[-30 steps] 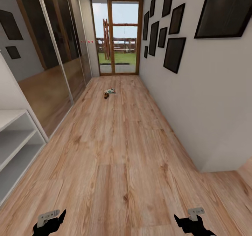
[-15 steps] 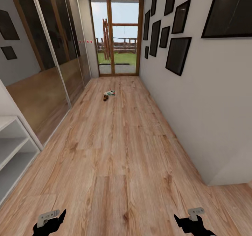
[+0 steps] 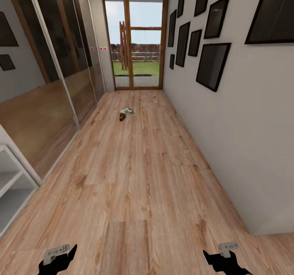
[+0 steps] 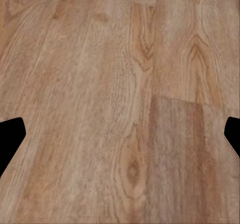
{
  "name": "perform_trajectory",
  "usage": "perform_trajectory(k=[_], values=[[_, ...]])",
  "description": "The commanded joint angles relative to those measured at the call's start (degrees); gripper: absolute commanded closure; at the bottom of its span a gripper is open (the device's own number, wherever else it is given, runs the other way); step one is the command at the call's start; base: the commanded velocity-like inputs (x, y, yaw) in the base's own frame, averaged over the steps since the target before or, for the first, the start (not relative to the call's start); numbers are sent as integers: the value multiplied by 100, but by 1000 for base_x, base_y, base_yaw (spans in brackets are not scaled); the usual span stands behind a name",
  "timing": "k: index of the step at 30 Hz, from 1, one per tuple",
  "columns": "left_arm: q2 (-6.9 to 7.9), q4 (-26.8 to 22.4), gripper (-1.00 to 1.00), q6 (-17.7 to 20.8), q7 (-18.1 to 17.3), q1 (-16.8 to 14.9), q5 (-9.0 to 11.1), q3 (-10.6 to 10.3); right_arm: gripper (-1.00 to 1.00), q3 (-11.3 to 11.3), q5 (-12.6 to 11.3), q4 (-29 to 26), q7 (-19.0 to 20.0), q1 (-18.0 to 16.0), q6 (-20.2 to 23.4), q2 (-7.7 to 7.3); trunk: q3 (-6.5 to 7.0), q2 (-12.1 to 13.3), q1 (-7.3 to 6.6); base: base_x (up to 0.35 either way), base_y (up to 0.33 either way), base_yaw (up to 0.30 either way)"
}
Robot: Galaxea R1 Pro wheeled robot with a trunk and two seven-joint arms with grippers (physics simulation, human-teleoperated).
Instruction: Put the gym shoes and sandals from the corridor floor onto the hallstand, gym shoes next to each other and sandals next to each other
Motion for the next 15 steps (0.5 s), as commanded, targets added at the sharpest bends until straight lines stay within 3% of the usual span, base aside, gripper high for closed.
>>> perform_trajectory(k=[1,15], values=[[-3,6,-100,-8,-53,-6,-14,47,-100,-50,49,4,26,-4,-19,0,-5,-2,3,338,0,0],[-3,6,-100,-8,-53,-7,-14,47,-100,-50,49,4,26,-5,-20,-2,-5,-2,3,338,0,0]])
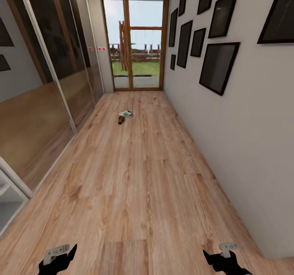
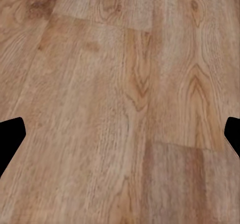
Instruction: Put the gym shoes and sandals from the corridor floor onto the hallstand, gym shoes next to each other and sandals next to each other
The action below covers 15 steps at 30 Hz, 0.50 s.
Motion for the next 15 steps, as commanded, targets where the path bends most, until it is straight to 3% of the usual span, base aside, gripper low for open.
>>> perform_trajectory(k=[1,15], values=[[-3,6,-100,-8,-53,-6,-14,47,-100,-50,49,4,26,-3,-20,0,-5,-2,3,338,0,0],[-3,6,-100,-8,-52,-5,-14,47,-100,-50,49,4,26,-2,-20,2,-5,-2,3,338,0,0]])
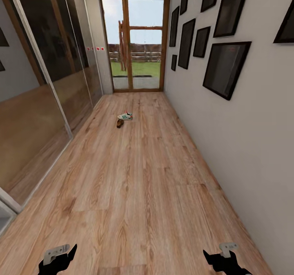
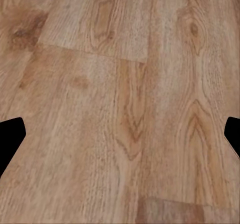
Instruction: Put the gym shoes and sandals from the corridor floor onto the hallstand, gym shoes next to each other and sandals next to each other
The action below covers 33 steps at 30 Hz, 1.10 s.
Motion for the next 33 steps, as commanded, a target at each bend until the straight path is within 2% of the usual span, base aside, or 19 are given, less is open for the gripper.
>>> perform_trajectory(k=[1,33], values=[[-3,6,-100,-8,-53,-6,-14,47,-100,-50,49,4,26,-4,-19,0,-5,-2,3,338,0,0],[-3,6,-100,-8,-54,-6,-14,47,-100,-50,49,6,25,-4,-19,-1,-5,-2,3,338,0,0]])
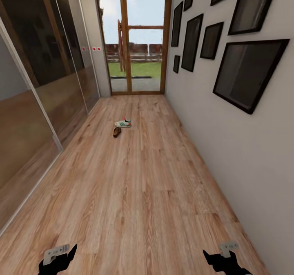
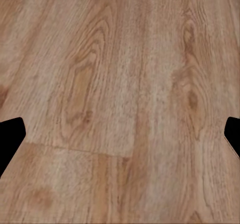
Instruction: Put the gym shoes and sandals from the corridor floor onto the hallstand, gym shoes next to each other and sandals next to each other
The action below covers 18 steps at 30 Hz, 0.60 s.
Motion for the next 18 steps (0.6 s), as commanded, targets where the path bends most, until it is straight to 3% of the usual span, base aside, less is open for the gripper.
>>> perform_trajectory(k=[1,18], values=[[-3,6,-100,-8,-53,-6,-14,47,-100,-50,49,4,26,-4,-19,0,-5,-2,3,338,0,0],[-3,6,-100,-8,-53,-7,-14,47,-100,-50,49,2,27,-4,-19,2,-5,-2,3,338,0,1]])
